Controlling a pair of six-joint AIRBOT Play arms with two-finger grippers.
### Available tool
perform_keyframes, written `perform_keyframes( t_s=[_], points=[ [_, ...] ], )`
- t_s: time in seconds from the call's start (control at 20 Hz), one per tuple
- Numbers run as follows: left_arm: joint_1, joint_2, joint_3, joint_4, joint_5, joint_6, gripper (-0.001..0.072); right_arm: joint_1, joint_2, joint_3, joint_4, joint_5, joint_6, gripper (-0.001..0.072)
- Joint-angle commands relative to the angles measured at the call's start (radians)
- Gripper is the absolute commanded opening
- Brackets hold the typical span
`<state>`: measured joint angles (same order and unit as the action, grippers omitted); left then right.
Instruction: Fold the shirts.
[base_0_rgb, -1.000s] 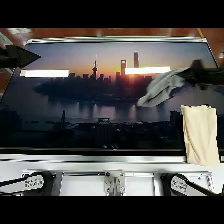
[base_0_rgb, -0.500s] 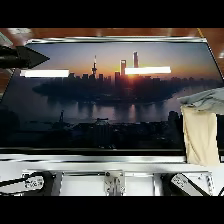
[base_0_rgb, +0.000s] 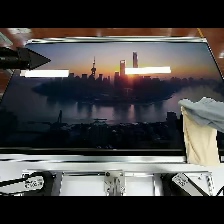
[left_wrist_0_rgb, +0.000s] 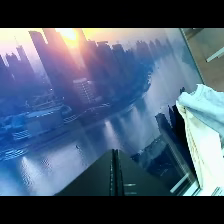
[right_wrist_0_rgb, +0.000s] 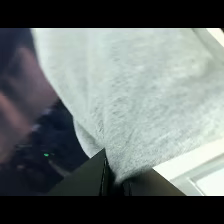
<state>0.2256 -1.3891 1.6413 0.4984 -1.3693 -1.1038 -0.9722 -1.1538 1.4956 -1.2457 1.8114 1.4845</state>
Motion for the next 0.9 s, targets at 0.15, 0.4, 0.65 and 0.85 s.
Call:
perform_keyframes(
  t_s=[0.15,0.4,0.65,0.85],
  points=[
    [-0.001,0.000,0.000,0.000,-0.002,0.000,0.0036,-0.005,0.082,-0.292,-0.311,0.010,0.013,0.0057],
    [-0.001,0.001,0.000,0.000,-0.005,-0.001,0.0035,-0.005,0.109,-0.549,-0.323,-0.189,0.092,0.0127],
    [-0.002,0.001,0.000,0.000,-0.003,-0.001,0.0035,-0.005,0.109,-0.560,-0.375,-0.257,0.081,0.0636],
    [-0.053,0.001,0.000,0.101,0.031,-0.040,0.0034,-0.002,0.110,-0.253,-0.221,-0.386,0.080,0.0635]
  ],
)
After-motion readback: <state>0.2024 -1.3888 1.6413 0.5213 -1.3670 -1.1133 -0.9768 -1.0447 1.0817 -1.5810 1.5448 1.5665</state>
